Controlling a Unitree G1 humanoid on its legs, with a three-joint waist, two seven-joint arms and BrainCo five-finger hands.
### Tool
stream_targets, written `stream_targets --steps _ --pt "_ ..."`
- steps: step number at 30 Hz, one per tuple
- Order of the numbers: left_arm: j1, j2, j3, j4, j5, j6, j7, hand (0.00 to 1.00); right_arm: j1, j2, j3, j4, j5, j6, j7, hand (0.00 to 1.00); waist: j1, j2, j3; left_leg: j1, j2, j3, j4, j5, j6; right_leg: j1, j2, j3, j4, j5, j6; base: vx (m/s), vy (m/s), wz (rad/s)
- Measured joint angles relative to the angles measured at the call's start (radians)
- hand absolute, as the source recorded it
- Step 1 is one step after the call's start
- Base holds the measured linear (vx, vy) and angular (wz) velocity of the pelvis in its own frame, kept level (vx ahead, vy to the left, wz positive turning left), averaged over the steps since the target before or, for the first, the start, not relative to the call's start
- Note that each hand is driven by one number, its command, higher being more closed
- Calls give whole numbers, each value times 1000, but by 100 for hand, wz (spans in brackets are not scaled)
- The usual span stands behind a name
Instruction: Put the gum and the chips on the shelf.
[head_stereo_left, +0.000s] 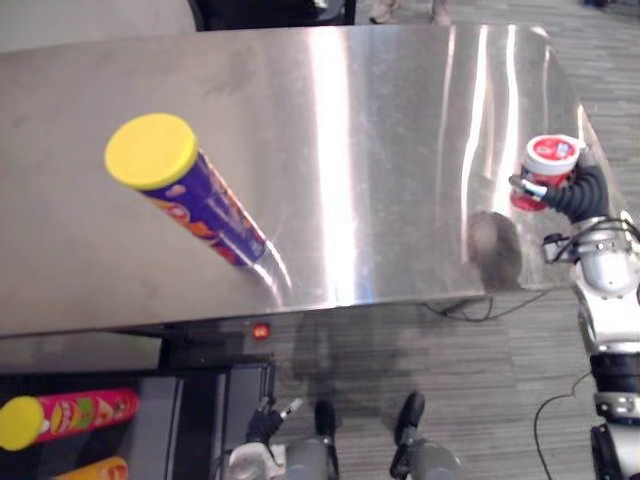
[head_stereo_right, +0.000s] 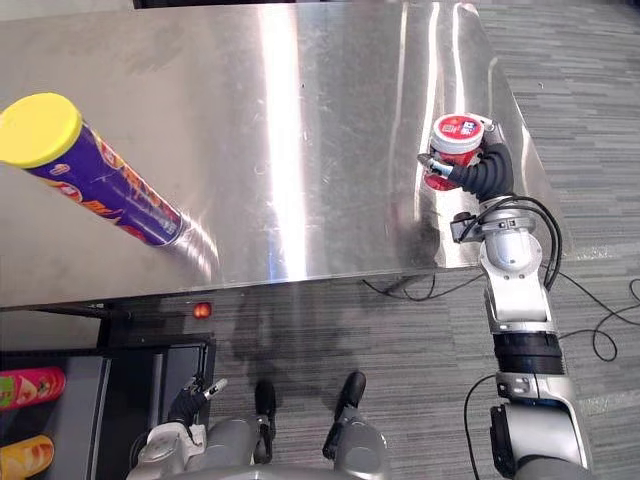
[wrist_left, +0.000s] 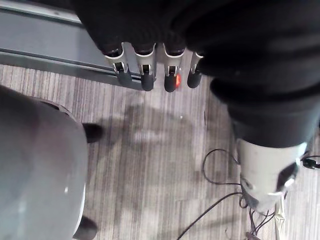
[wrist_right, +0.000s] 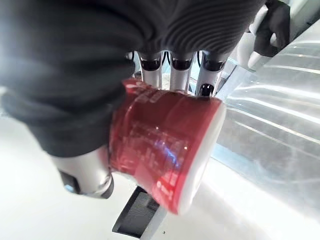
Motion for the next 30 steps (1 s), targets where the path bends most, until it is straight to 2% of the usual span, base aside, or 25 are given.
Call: stream_targets --steps 6,9,12,15,17,19,21,24,30 --pt "0 -5 11 2 31 2 3 0 -111 3 -50 -122 -20 -9 -95 100 2 0 -1 50 2 4 -8 0 0 42 3 5 0 0 0 -13 0 -4" --pt "0 -6 23 9 31 8 7 0 -128 43 -90 -247 -13 -42 -126 100 -1 -4 -7 69 4 12 -17 0 0 51 5 13 0 0 0 -24 -5 -12" --pt "1 -7 26 31 43 15 11 0 -104 130 -91 -339 15 -67 -121 100 -4 -4 -35 90 6 28 -17 0 0 66 6 25 0 -1 0 -21 -10 -14" --pt "6 -7 23 52 70 23 12 0 26 229 -74 -427 44 -77 -99 100 -3 -6 -91 100 9 29 -18 0 0 74 9 26 0 -2 -2 1 -4 -1" --pt "17 -6 16 64 71 22 16 0 158 316 -11 -477 57 -78 -73 100 -4 -6 -120 110 12 32 -19 0 0 82 8 28 0 -5 -6 -33 -16 -6" --pt "17 -6 16 77 71 22 22 0 248 368 45 -488 62 -82 -50 100 -5 -5 -134 113 13 33 -22 0 0 81 9 29 -1 -8 -10 -69 -26 -6" --pt "17 -7 16 81 71 22 27 0 400 435 146 -474 84 -79 -8 100 -3 -7 -140 122 16 39 -33 0 0 82 13 31 -1 -12 -16 -110 -36 -10" --pt "17 -6 16 91 69 22 35 0 554 474 258 -441 121 -68 24 100 -8 -6 -146 125 19 54 -34 3 -2 80 15 40 -1 -15 -21 -109 -20 -12" --pt "20 -1 6 140 67 20 50 0 742 475 403 -409 116 -60 76 100 -26 -4 -190 140 27 63 -36 2 -6 87 22 49 -6 -14 -19 -20 3 -7"
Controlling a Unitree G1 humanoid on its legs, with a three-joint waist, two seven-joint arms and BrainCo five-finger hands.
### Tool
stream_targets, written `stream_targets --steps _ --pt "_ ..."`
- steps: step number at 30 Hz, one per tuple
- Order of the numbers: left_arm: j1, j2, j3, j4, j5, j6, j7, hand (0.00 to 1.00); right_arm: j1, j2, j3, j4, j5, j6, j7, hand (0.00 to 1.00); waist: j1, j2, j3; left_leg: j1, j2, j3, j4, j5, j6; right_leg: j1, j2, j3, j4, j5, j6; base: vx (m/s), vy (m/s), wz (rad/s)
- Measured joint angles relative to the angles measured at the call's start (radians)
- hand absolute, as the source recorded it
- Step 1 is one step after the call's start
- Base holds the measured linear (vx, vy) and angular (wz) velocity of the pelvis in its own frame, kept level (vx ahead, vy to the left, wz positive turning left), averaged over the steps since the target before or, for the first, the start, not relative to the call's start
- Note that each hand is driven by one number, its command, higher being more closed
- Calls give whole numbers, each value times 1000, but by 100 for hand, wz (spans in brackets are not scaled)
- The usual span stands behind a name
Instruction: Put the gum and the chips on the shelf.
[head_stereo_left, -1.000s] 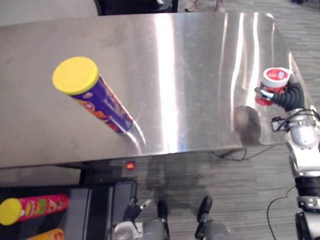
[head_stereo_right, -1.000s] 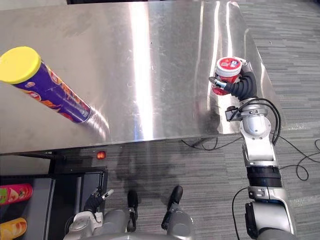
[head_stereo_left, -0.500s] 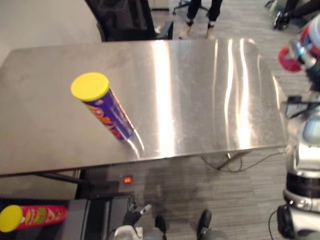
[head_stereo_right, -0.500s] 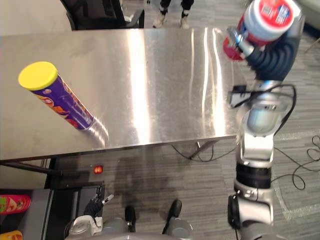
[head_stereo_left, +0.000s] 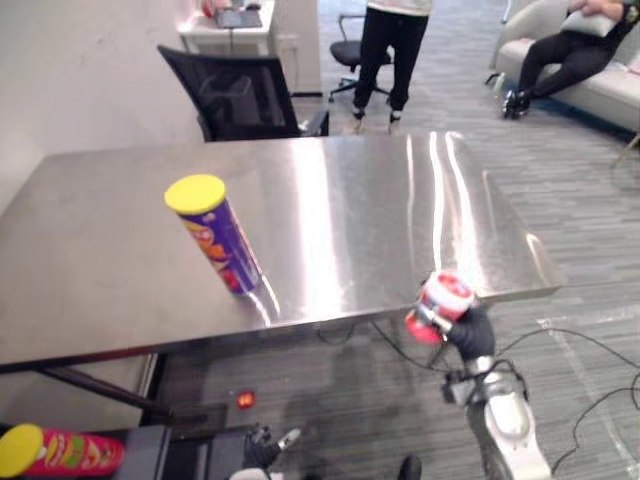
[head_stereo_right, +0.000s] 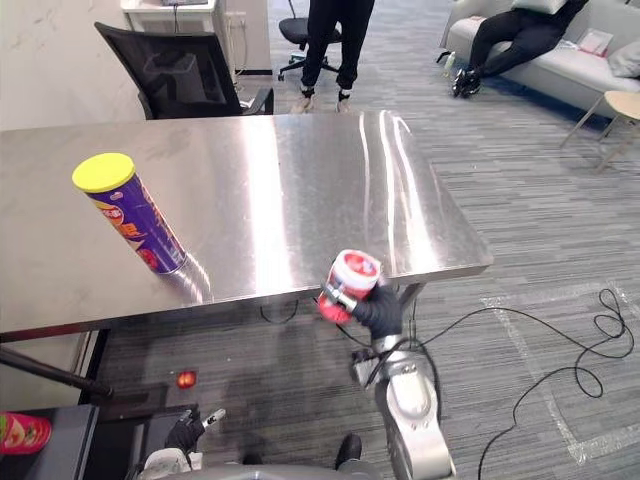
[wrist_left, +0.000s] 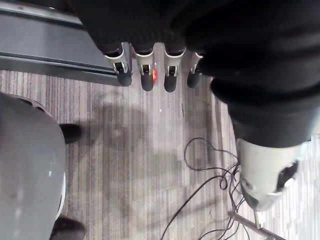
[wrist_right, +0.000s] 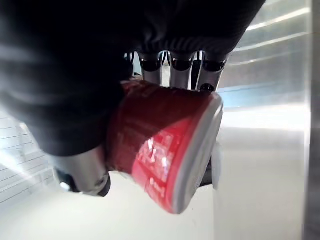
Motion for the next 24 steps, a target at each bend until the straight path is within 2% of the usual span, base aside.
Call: stream_targets --steps 5,7,14,17,18,20,22,23,24 --pt "-9 2 -12 19 0 -2 20 0 49 -47 91 25 -179 13 34 100 0 3 -5 0 7 11 0 -2 -4 -4 7 8 0 0 0 -4 1 -5" --pt "-10 2 -19 20 1 -2 25 0 51 -75 105 25 -217 13 45 100 1 4 -5 0 9 8 0 -3 -5 -4 9 6 0 0 0 16 1 2" --pt "-16 1 -30 27 0 -6 28 0 44 -133 100 24 -241 13 56 100 6 12 -3 -13 8 -41 7 -1 -9 12 4 -52 11 -9 -5 28 8 20" --pt "-23 -4 -45 28 -1 -14 28 0 24 -157 99 24 -240 13 55 100 10 32 9 -52 9 -67 36 0 -9 -38 -15 -72 103 -55 -8 -27 14 32" --pt "-33 -8 -45 28 -9 -20 29 0 14 -174 103 25 -239 13 56 100 26 43 28 -61 8 -97 53 2 -12 -61 -39 -98 197 -109 -11 -40 5 54" --pt "-38 -8 -45 26 -11 -24 28 0 -6 -188 109 26 -237 13 56 100 33 45 39 -78 6 -125 67 5 -16 -74 -54 -120 255 -142 -16 -69 -27 59" --pt "-44 -9 -40 18 -36 -30 28 0 -72 -207 136 36 -227 8 56 100 33 46 61 -119 2 -188 84 23 -32 -99 -81 -185 331 -188 -26 -114 -82 93" --pt "-52 -8 -27 10 -51 -34 30 0 -111 -215 148 51 -224 6 56 100 45 47 82 -137 3 -206 80 43 -47 -113 -94 -217 361 -208 -36 -172 -108 95" --pt "-61 -16 -22 -5 -66 -35 33 0 -143 -224 151 62 -221 7 56 100 62 60 103 -150 12 -188 60 72 -67 -121 -97 -246 387 -220 -52 -198 -97 75"
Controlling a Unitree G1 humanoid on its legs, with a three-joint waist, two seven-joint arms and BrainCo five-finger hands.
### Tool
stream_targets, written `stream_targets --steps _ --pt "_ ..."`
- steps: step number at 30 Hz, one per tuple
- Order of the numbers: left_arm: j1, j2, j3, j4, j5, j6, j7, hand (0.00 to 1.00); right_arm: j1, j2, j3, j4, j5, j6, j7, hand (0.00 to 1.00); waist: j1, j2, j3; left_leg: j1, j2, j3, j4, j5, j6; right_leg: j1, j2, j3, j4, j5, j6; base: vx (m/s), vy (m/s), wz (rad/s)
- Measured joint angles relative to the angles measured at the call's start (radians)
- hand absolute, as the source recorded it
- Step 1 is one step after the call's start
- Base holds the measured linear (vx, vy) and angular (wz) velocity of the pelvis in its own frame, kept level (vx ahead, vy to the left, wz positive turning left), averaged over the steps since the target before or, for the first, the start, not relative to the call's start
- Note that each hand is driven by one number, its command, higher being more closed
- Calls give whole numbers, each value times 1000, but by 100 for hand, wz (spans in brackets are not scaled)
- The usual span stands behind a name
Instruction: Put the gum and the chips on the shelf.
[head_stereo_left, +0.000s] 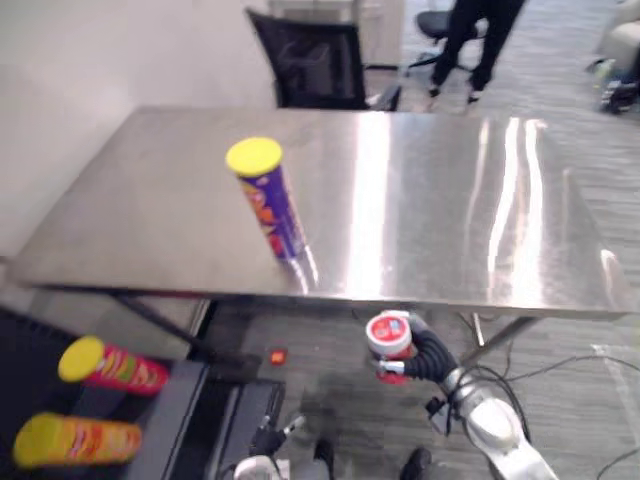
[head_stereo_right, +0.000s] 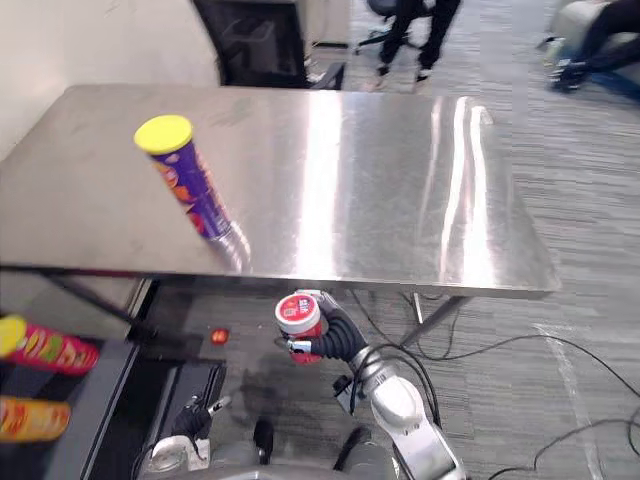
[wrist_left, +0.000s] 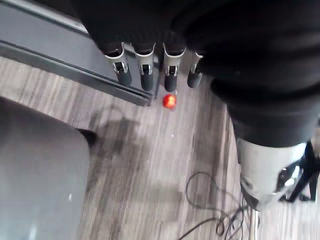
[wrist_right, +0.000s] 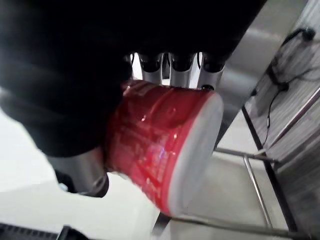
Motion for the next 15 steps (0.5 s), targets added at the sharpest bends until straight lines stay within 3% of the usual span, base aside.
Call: stream_targets --steps 1,2,3,5,6,7,8,9,10,11,12,13,15 --pt "2 -7 9 -7 -7 0 0 0 -11 -13 3 -3 0 0 0 100 6 7 3 -11 15 38 -12 -1 -5 -9 -1 -13 3 -4 -7 -171 -65 68" --pt "2 -19 43 -6 -32 1 2 0 -28 -37 3 -8 1 0 0 100 19 21 9 -27 70 203 -24 -21 25 -11 -5 -56 1 -5 -11 -141 -54 69" --pt "3 -20 55 -5 -49 2 1 0 -29 -38 -2 -10 4 -1 -3 100 17 12 15 -33 94 284 2 -30 52 -11 -19 -78 -1 -8 -19 -115 -70 100" --pt "18 -30 95 -16 -107 -1 8 0 -37 -57 -15 -6 30 -1 -19 100 19 20 14 -67 184 455 293 9 157 -45 -96 -132 77 -31 -50 -66 -94 93" --pt "26 -33 97 -26 -114 -1 9 0 -39 -58 -21 -10 40 -2 -20 100 15 39 12 -86 196 480 327 25 144 -49 -106 -153 113 -42 -51 -89 -124 87" --pt "40 -35 86 -60 -125 -1 10 0 -36 -52 -43 -5 53 -6 -24 100 11 45 14 -132 202 551 361 64 196 -71 -116 -175 147 -74 -36 -115 -237 109" --pt "44 -23 85 -64 -122 -2 12 0 -5 -39 -54 -7 63 -9 -21 100 7 15 1 -111 121 529 173 157 171 -81 -106 -216 111 -96 -68 -134 -270 122" --pt "38 -20 94 -51 -116 2 16 0 10 -33 -71 -7 70 -15 -16 100 -6 25 1 -90 115 530 150 147 182 -67 -110 -249 73 -82 -70 -137 -279 123" --pt "48 -20 113 -53 -109 2 18 0 50 4 -117 -2 71 -15 -17 100 -13 17 5 -54 169 642 316 49 194 -57 -132 -299 75 -82 -86 -138 -209 118" --pt "65 -24 118 -55 -89 0 21 0 88 24 -149 -7 78 -15 -17 100 -33 5 8 13 201 700 381 46 176 -39 -156 -337 89 -91 -98 -189 -157 132" --pt "75 -34 111 -41 -77 1 17 0 124 25 -184 -7 80 -15 -17 100 -62 19 -2 90 216 730 377 63 155 -24 -168 -383 88 -95 -95 -122 -104 113" --pt "78 -38 111 -35 -69 1 15 0 140 24 -198 -7 80 -15 -17 100 -71 27 -7 118 223 736 364 77 153 -22 -171 -404 89 -96 -95 -177 18 111" --pt "77 -44 111 -5 -55 2 11 0 163 23 -213 -7 80 -14 -15 100 -93 46 -21 168 225 742 286 186 152 -24 -175 -471 93 -97 -89 -151 77 96"
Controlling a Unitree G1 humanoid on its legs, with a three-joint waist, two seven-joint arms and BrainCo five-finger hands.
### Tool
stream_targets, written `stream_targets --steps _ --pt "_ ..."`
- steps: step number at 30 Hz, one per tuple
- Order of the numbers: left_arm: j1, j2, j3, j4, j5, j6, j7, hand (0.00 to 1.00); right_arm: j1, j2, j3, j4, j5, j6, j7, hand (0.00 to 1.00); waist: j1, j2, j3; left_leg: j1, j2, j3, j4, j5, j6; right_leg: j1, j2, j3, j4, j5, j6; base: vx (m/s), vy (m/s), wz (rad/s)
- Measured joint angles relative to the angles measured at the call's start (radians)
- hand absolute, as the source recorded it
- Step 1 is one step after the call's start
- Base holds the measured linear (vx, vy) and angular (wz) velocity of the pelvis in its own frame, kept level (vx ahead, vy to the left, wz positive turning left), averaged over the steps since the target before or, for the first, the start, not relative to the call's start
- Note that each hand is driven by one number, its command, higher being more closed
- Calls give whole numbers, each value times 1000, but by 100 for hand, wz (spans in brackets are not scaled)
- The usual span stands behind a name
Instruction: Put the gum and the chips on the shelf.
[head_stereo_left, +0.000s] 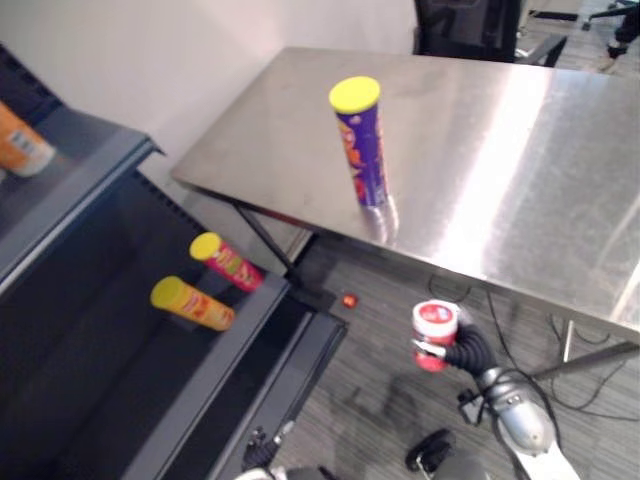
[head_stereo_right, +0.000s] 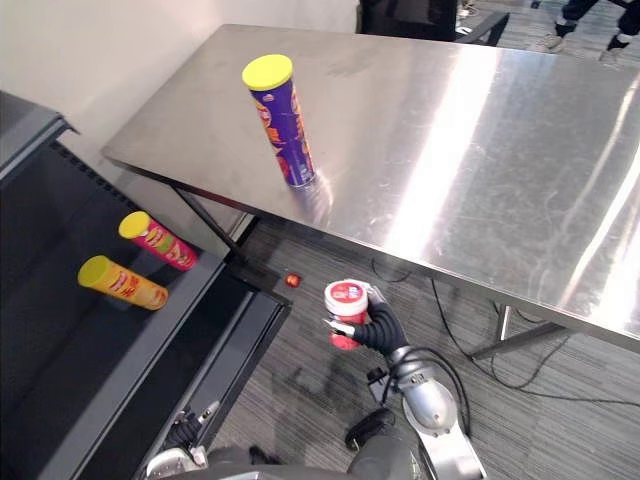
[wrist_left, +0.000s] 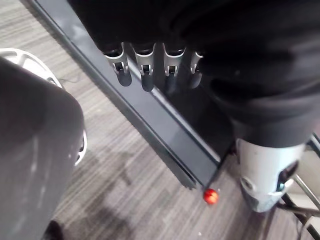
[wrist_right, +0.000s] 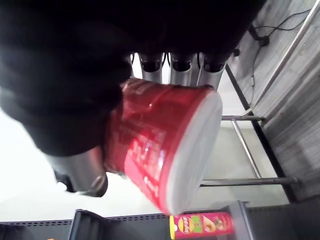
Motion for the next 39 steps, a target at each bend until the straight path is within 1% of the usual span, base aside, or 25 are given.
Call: stream_targets --steps 1,3,6,10,12,15,17,19,21,23,24,25,26,27,28,29,30,31,32,33,34,35,36,38,39 --pt "-5 2 0 8 14 7 -4 0 8 11 -2 1 0 1 1 100 -3 14 -10 1 -11 18 -61 5 -17 0 -1 -43 -4 2 6 -143 84 98" --pt "-8 7 3 11 14 13 -7 0 14 46 3 1 -2 2 7 100 3 0 -12 -12 -13 42 -116 -12 -38 35 20 -122 -59 34 9 -255 89 106" --pt "-9 7 -22 19 55 19 -15 0 -1 49 10 -1 -6 1 14 100 1 16 -33 -17 -37 35 -226 -62 -97 44 60 -181 -118 82 28 -180 109 59" --pt "-16 4 -54 30 83 22 -18 0 -16 50 9 2 -15 2 -5 100 1 37 -44 -5 -67 -2 -349 -130 -129 32 84 -218 -137 132 9 -169 269 23" --pt "-17 6 -58 28 79 21 -19 0 -18 57 16 9 -12 3 -12 100 4 18 -36 16 -80 -10 -348 -197 -160 32 59 -214 -99 150 -8 -60 211 -5" --pt "-23 21 -56 27 69 20 -18 0 -20 92 51 32 -10 4 -15 100 3 -17 -19 16 -88 3 -273 -262 -149 32 2 -181 -42 154 -4 -65 126 -26" --pt "-25 25 -55 36 44 21 -17 0 4 88 64 44 1 20 -2 100 5 -20 -13 17 -74 22 -189 -346 -147 31 -27 -134 -9 166 13 -69 109 -35" --pt "-25 29 -55 40 35 22 -17 0 34 82 60 48 27 29 1 100 2 -23 -12 16 -69 25 -149 -375 -145 25 -42 -94 16 169 18 -22 129 -11" --pt "-25 32 -42 40 34 22 -17 0 49 82 52 78 36 36 10 100 1 -26 -9 7 -50 9 -107 -399 -145 15 -54 -16 66 179 25 20 108 20" --pt "-25 33 -21 39 30 21 -17 0 66 84 51 105 40 55 19 100 2 -31 -6 -16 -25 -54 -45 -430 -146 -17 -109 123 216 204 16 63 126 59" --pt "-25 33 -16 36 28 21 -16 0 67 83 51 109 48 61 21 100 1 -36 0 -22 -21 -73 -30 -439 -145 -40 -122 187 265 226 0 28 177 72" --pt "-24 36 -13 21 11 21 -16 0 77 83 49 116 68 69 23 100 1 -28 19 -23 -18 -118 -1 -450 -135 -91 -124 369 350 290 -53 -22 118 100" --pt "-18 46 -20 1 6 20 -16 0 94 88 42 116 85 69 27 100 -9 -38 40 -23 -23 -184 14 -457 -135 -145 -101 586 425 367 -39 -24 97 116" --pt "-10 50 -20 -12 3 20 -16 0 109 90 39 115 93 70 31 100 -21 -32 49 -23 -24 -217 18 -463 -129 -170 -68 689 446 370 -18 44 -20 146" --pt "-3 54 -20 -22 -2 20 -15 0 144 93 45 105 109 71 50 100 -29 -35 51 -45 -14 -288 44 -478 -128 -184 7 844 449 261 39 103 -89 145" --pt "-2 64 -20 -19 -7 21 -15 0 175 98 45 85 110 72 64 100 -32 -36 51 -75 -16 -339 65 -487 -126 -196 64 938 393 161 48 160 -154 160" --pt "-2 76 -21 -7 -8 20 -15 0 188 109 44 76 126 76 70 100 -38 -35 54 -91 -30 -375 67 -489 -127 -205 100 1017 279 132 52 189 -191 117" --pt "0 83 -22 2 -7 21 -15 0 189 116 42 74 131 78 74 100 -43 -35 56 -94 -33 -389 67 -490 -129 -212 115 1059 218 133 54 231 -210 95" --pt "10 95 -21 32 -7 22 -13 0 195 130 32 70 160 83 85 100 -53 -27 61 -99 -36 -425 70 -499 -146 -208 159 1171 81 147 75 213 -190 67" --pt "21 101 -21 41 -6 22 -13 0 207 135 28 57 167 83 87 100 -53 -27 60 -106 -37 -441 77 -505 -161 -202 172 1207 28 168 106 173 -179 87" --pt "34 110 -20 43 -4 22 -12 0 236 151 12 27 167 85 90 100 -57 -39 66 -106 -41 -481 95 -520 -186 -192 173 1235 6 204 164 252 -359 107" --pt "52 121 -19 42 -3 22 -12 0 282 167 6 1 171 86 90 100 -67 -64 62 -103 -45 -537 111 -538 -222 -184 163 1233 64 145 296 328 -469 116" --pt "64 108 -13 43 0 24 -15 0 291 159 10 -9 195 91 97 100 -66 -43 62 -104 -17 -567 95 -528 -257 -187 188 1196 119 61 287 338 -477 95" --pt "73 72 2 58 10 23 -22 0 295 152 9 -27 228 95 100 100 -64 -17 57 -90 16 -593 5 -467 -284 -209 213 1146 168 23 249 285 -341 54" --pt "71 71 5 60 12 24 -22 0 290 152 7 -41 232 99 105 100 -67 -24 61 -82 26 -601 -67 -406 -280 -213 222 1116 180 15 234 263 -323 54"
